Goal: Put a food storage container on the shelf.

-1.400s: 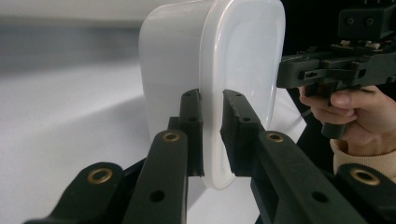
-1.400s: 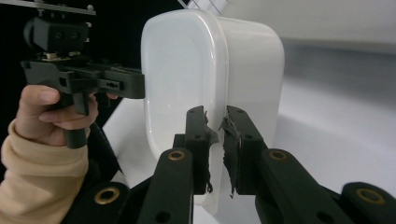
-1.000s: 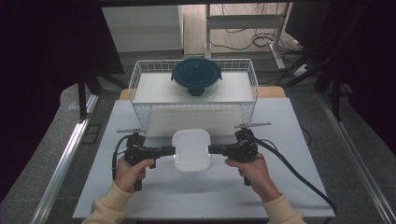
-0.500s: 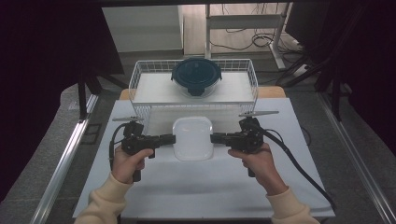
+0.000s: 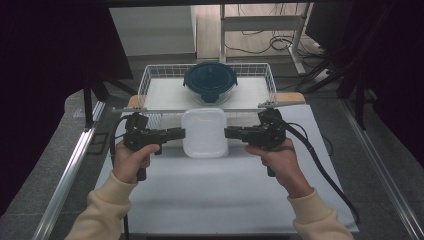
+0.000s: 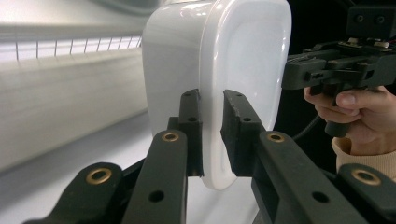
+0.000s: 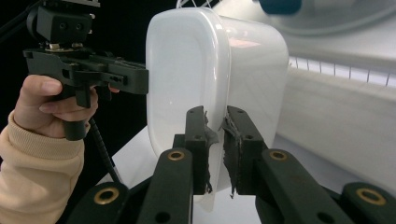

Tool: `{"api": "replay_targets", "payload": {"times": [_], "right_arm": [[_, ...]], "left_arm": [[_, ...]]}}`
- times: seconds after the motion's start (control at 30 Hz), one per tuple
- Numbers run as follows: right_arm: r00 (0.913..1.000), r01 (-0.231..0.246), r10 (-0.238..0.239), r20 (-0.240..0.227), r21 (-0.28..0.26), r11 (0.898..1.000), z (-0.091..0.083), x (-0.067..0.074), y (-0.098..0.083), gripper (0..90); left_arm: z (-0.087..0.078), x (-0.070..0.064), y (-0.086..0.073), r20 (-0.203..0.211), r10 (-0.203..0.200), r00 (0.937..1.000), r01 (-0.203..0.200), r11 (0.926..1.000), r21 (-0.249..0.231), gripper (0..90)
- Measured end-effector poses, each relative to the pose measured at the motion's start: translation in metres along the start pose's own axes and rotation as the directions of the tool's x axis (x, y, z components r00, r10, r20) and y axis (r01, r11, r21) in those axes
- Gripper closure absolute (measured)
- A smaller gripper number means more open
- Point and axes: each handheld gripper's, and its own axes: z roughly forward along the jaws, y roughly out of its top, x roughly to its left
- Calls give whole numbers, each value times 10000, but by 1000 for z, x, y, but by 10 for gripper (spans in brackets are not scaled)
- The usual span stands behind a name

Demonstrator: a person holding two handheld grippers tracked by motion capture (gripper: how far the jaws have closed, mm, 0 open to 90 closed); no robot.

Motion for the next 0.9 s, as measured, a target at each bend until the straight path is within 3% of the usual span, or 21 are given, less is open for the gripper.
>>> {"api": "replay_targets", "payload": {"times": [0.4,0.63,0.9], "right_arm": [[9975,660,-654,283,-237,9975,-17,17,28,794],[9942,947,-925,543,-396,9947,-24,21,54,792],[9941,974,-944,529,-569,9936,-25,17,89,792]], "left_arm": [[-8,-16,28,-55,524,9986,-525,9983,-263,786],[-14,-27,61,-327,953,9949,-964,9947,-346,786],[-16,-25,97,-376,917,9951,-931,9949,-382,786]]}}
